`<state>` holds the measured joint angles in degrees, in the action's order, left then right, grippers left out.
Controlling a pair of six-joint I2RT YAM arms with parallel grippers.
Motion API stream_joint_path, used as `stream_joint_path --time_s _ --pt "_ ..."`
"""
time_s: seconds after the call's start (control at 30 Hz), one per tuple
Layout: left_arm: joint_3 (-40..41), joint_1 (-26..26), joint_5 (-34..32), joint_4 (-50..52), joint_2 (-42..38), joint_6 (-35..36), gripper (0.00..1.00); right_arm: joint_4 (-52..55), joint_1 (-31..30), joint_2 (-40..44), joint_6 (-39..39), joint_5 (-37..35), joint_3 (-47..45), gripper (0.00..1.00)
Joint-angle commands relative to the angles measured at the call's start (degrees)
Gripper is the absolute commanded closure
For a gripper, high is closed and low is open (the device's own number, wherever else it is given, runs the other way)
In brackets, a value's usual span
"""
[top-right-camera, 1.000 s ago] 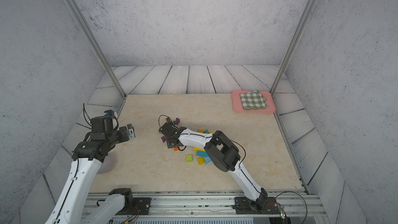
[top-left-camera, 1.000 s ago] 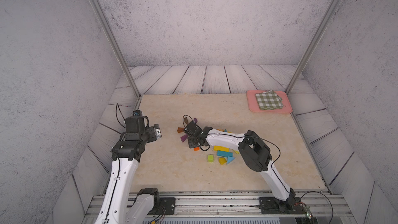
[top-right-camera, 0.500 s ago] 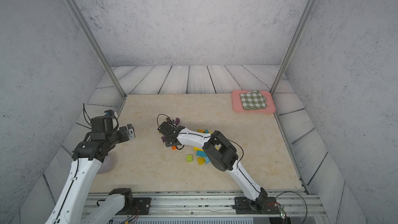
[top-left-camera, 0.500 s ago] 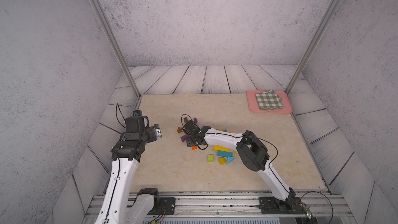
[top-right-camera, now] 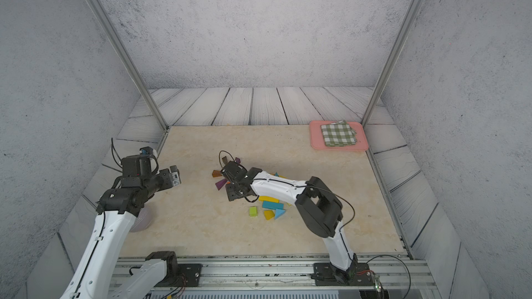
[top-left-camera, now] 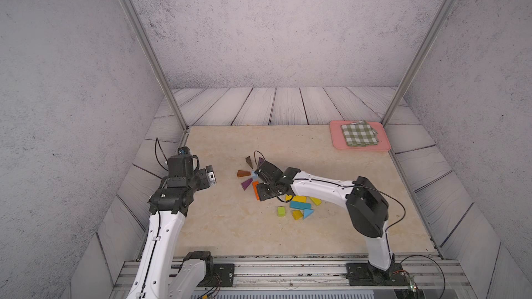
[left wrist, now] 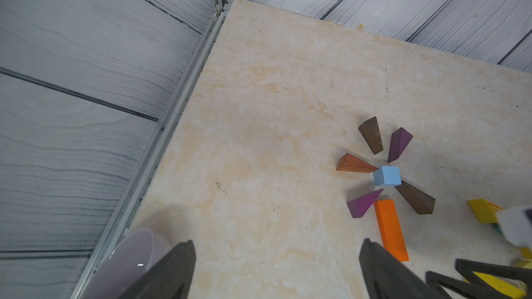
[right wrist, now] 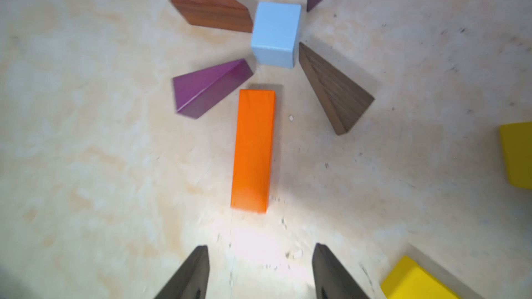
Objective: Assemble a small pinwheel with building blocks
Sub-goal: Move the building block to the center of the board, then assemble the building block at the center of the board.
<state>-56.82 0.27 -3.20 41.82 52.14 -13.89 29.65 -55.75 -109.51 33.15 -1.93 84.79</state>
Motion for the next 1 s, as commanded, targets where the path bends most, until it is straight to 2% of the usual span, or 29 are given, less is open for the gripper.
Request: stream_joint_path --time_s 0.0,0.1,0.13,0.17,0.23,0.33,0.4,0.53,0.63,0.8,0.97 --pt "0.79 0.52 0.13 0.19 -0.11 0.71 0.04 0.47 6.62 9.97 -8.38 7.84 -8.53 0.39" --pt "0.9 0.51 0.26 0.1 -0.13 0.78 0.04 6.48 11.74 11.04 -17.95 7.72 -11.29 0.4" --pt "0.86 0.51 0.3 0.1 -0.12 0.76 0.04 9.15 12.45 10.63 -21.89 7.5 -10.67 0.4" --pt "0.92 0.5 0.35 0.1 -0.13 0.77 0.04 10.53 12.76 10.11 -23.98 4.76 -10.57 0.4" --pt "0.85 0.5 0.3 0.1 -0.03 0.79 0.04 12.02 12.78 9.05 -26.98 3.88 -9.7 0.4" --pt "0.96 0.46 0.39 0.11 0.06 0.88 0.04 8.66 12.13 8.62 -24.35 8.21 -8.18 0.4" --pt "0.97 0.52 0.35 0.18 0.15 0.88 0.04 5.07 9.74 8.02 -20.63 8.35 -7.53 0.4" --pt "1.07 0.52 0.39 0.18 0.3 0.88 0.04 2.19 2.12 2.17 -13.48 2.66 -1.61 0.36" --pt "1.03 0.52 0.61 0.1 0.42 0.88 0.04 1.92 -2.16 -4.88 -11.02 -0.71 5.32 0.34" --pt "1.14 0.52 0.74 0.1 0.18 0.88 0.04 3.83 -2.35 -12.55 -5.71 -6.7 13.19 0.34" --pt "1.11 0.52 1.23 0.02 0.07 0.88 0.04 8.02 -2.35 -19.65 -3.86 -8.35 20.49 0.35"
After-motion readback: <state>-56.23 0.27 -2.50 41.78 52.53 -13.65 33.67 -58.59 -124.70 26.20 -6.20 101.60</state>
